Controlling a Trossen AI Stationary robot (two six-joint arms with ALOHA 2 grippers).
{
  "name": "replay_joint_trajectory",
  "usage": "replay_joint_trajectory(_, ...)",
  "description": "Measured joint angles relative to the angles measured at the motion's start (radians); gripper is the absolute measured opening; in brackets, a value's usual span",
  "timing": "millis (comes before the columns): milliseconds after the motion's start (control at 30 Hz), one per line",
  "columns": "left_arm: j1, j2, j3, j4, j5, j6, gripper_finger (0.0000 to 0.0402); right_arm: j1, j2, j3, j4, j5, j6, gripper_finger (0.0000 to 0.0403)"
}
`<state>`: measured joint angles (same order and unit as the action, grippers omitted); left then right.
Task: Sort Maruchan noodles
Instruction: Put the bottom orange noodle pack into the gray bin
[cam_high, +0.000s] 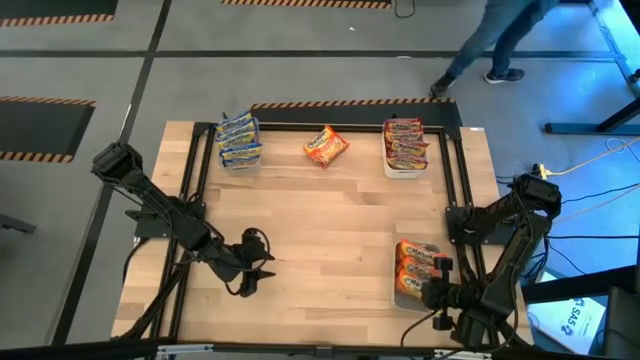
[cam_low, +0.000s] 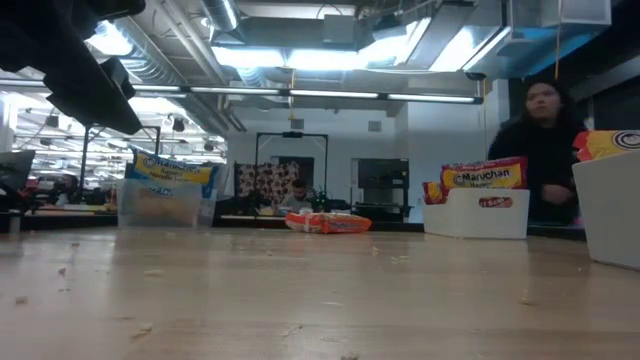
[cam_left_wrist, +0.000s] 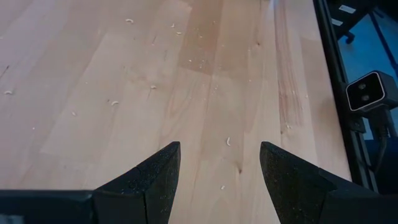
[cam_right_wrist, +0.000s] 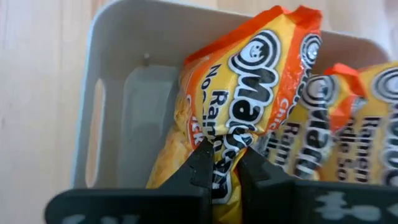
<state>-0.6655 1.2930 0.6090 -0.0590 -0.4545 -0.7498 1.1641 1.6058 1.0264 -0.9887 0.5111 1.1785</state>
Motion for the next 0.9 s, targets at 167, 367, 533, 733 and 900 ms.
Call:
replay_joint_trajectory(167,0.001,0.000,0.000,0.000,-0.004,0.000,0.0215,-0.001,0.000,-0.014,0.033,-0.026,0.021,0.0016)
replay_joint_trajectory(367,0.000,0.000,0.000,0.002,0.002,-0.004,0.0215,-0.044,0.000,-0.013,0.029,-0.087,0.100,0.0045)
replay_joint_trajectory(533,0.000,0.000,0.000,0.006,0.006,-0.029,0.0215,-0.075,0.000,0.014,0.026,-0.164,0.099,0.0119)
replay_joint_trajectory(733,0.000,0.000,0.000,0.006,0.006,-0.027,0.0215,-0.087,0.000,0.190,-0.177,-0.165,0.081,0.0184)
replay_joint_trajectory(900,0.004,0.000,0.000,0.006,0.004,-0.024,0.0215,-0.143,0.000,0.336,-0.254,-0.061,0.096,0.0199)
